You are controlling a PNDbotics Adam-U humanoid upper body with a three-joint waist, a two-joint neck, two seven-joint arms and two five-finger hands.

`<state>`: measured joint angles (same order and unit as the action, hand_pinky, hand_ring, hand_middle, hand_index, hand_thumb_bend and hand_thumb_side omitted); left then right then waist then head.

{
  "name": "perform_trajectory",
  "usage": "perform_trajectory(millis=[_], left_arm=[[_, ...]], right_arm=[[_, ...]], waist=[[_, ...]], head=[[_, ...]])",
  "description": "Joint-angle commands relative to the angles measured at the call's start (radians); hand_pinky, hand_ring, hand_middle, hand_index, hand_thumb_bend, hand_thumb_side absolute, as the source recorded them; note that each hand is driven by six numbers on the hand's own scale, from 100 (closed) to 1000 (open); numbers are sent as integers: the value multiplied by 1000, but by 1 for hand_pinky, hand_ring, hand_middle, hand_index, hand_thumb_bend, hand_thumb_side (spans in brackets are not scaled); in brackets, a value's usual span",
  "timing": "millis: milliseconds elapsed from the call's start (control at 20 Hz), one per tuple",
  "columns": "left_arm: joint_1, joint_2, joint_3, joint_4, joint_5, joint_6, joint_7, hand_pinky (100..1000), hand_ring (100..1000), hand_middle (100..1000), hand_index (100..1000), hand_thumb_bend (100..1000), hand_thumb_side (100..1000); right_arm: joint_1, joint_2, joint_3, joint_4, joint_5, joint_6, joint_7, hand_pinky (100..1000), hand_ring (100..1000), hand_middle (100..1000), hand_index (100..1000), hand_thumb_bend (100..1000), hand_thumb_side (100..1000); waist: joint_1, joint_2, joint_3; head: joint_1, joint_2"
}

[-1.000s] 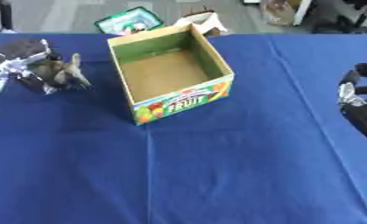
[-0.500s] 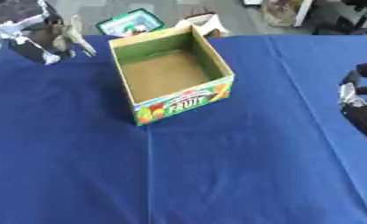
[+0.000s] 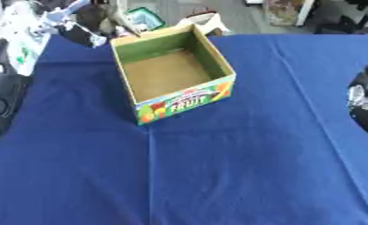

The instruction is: Pick up objects on the table and place them in the box.

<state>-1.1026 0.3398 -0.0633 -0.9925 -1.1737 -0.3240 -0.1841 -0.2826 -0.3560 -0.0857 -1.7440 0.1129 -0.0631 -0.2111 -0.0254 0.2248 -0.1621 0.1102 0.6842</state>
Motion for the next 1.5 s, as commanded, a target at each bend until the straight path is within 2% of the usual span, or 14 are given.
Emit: perform_trajectory(millis=[50, 350, 700, 800, 900, 1100, 1150, 1200, 1250, 1350, 1500], left_arm=[[-28, -27, -3, 19, -49, 1, 48, 455, 233, 181, 306, 280, 100], [-5, -75, 2, 68, -104, 7, 112, 469, 254, 202, 326, 281, 100], [35, -116, -2, 108, -155, 8, 128, 494, 318, 269, 384, 331, 100], [43, -123, -2, 114, -174, 10, 137, 507, 368, 312, 425, 375, 100], [48, -127, -4, 121, -188, 8, 139, 533, 438, 400, 498, 449, 100], [54, -129, -6, 130, -203, -4, 121, 591, 544, 524, 637, 654, 100], [55, -128, -5, 131, -204, -7, 113, 608, 569, 555, 672, 740, 171], [55, -127, -4, 130, -203, -9, 108, 615, 578, 567, 684, 770, 209], [55, -126, -4, 129, -201, -11, 102, 627, 595, 588, 704, 854, 287], [54, -125, -2, 125, -193, -17, 96, 649, 627, 622, 734, 914, 432], [54, -120, 1, 117, -176, -21, 98, 688, 683, 676, 762, 971, 544]], right_arm=[[-20, -13, 1, -7, -8, -3, 8, 564, 751, 652, 848, 100, 176], [-33, -3, 12, -6, -12, -4, 20, 564, 751, 653, 849, 100, 177], [-39, 7, 15, -6, -14, -6, 25, 564, 751, 652, 849, 100, 178], [-38, 8, 15, -5, -14, -6, 25, 564, 751, 652, 849, 100, 179], [-39, 9, 15, -5, -14, -6, 25, 564, 751, 652, 849, 100, 179], [-40, 10, 14, -4, -14, -6, 26, 565, 751, 652, 849, 100, 179], [-40, 10, 14, -4, -14, -6, 26, 565, 751, 652, 849, 100, 179], [-40, 10, 14, -4, -14, -6, 26, 565, 751, 652, 849, 100, 179], [-40, 10, 14, -4, -14, -6, 26, 565, 751, 652, 849, 100, 179], [-40, 10, 13, -4, -14, -6, 26, 565, 751, 652, 849, 100, 179], [-41, 10, 13, -4, -13, -7, 26, 565, 751, 652, 849, 100, 179]], waist=[[-2, -16, -10], [-4, -8, -40], [-9, 1, -60], [-9, 2, -62], [-8, 3, -63], [-7, 4, -63], [-7, 4, -63], [-8, 4, -63], [-8, 4, -63], [-8, 4, -61], [-8, 4, -60]], head=[[12, -4], [26, -7], [40, -15], [42, -16], [44, -18], [44, -22], [44, -22], [44, -23], [43, -24], [43, -25], [41, -25]])
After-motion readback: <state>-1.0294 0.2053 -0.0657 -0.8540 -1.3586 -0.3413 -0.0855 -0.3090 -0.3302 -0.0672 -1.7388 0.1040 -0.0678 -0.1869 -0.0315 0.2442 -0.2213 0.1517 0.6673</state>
